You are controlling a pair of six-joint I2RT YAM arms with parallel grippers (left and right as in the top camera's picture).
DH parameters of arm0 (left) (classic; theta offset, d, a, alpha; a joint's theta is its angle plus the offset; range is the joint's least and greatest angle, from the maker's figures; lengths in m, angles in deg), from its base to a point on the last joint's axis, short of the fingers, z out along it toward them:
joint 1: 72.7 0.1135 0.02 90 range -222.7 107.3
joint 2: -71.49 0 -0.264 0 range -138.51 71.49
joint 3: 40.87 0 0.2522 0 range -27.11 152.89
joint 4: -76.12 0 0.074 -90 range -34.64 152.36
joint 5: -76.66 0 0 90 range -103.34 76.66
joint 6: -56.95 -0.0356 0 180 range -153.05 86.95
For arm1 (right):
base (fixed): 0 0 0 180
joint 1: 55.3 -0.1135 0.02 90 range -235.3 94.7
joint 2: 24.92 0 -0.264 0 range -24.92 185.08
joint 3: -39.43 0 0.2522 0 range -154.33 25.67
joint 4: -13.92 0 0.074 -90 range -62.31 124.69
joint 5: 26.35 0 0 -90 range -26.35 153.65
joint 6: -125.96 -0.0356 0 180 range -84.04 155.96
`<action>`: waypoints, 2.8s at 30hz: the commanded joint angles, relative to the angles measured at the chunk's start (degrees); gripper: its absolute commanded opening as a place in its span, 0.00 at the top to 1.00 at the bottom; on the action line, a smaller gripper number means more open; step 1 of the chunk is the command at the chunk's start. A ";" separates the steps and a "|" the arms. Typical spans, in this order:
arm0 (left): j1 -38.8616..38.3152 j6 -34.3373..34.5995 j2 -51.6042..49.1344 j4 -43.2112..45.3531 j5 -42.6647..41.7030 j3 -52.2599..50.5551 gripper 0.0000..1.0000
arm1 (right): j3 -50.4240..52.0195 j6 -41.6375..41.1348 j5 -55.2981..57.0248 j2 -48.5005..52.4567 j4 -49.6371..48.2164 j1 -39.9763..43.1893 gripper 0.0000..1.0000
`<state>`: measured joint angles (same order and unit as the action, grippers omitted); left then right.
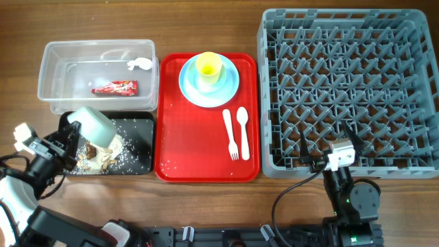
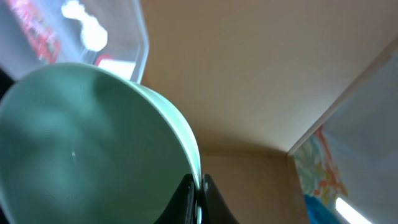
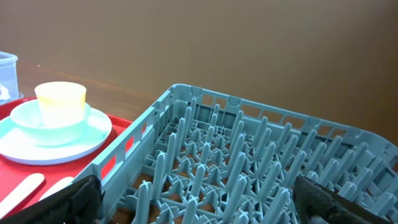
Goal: Sort waste into correct bins and load items into the dishwasher rack
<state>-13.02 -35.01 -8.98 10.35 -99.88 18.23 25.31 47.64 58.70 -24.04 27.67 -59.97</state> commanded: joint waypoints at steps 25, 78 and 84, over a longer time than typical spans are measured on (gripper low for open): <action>-93.46 43.98 8.72 5.25 91.06 9.79 0.96 | 0.07 0.28 -0.72 -0.31 -0.31 0.28 0.00; -88.80 44.52 -8.96 10.14 89.37 5.75 0.96 | 0.07 0.31 -0.72 -0.31 -0.31 0.28 0.00; -88.83 44.46 -12.68 17.07 89.83 5.27 0.96 | 0.07 0.31 -0.70 -0.31 -0.28 0.28 0.00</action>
<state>-101.63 9.30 -19.93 24.78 -10.05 23.89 25.31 47.64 58.70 -24.04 27.67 -59.97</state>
